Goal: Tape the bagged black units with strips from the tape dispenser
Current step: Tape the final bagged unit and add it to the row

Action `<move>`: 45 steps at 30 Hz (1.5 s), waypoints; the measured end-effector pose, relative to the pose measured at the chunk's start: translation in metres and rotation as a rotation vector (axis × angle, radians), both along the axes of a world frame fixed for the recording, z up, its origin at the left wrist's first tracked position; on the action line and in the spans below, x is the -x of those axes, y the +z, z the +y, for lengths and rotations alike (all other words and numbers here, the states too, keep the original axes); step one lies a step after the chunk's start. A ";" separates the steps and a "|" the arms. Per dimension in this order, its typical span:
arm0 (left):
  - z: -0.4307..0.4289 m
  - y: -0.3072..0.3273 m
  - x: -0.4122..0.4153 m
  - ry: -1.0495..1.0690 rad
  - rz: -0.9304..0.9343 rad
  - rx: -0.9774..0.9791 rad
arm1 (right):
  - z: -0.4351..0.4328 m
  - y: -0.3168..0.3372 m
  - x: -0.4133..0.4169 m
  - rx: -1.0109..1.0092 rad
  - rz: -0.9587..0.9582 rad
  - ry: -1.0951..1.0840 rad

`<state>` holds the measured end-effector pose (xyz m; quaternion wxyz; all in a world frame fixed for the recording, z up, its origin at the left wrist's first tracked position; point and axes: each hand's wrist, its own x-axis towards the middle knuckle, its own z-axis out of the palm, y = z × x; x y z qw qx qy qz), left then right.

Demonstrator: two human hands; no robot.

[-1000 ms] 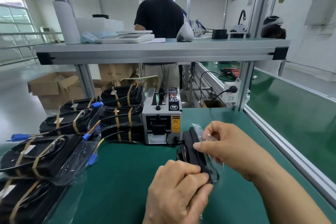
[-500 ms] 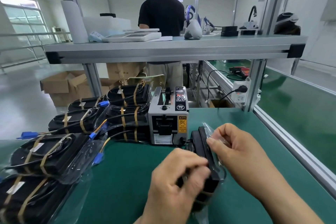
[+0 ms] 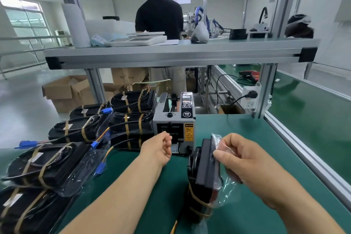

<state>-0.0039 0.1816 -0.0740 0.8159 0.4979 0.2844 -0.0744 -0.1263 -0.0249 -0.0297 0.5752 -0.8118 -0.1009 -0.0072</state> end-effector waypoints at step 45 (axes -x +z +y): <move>0.004 0.084 0.115 -0.805 -0.608 -0.635 | 0.016 -0.007 0.011 -0.329 0.074 0.208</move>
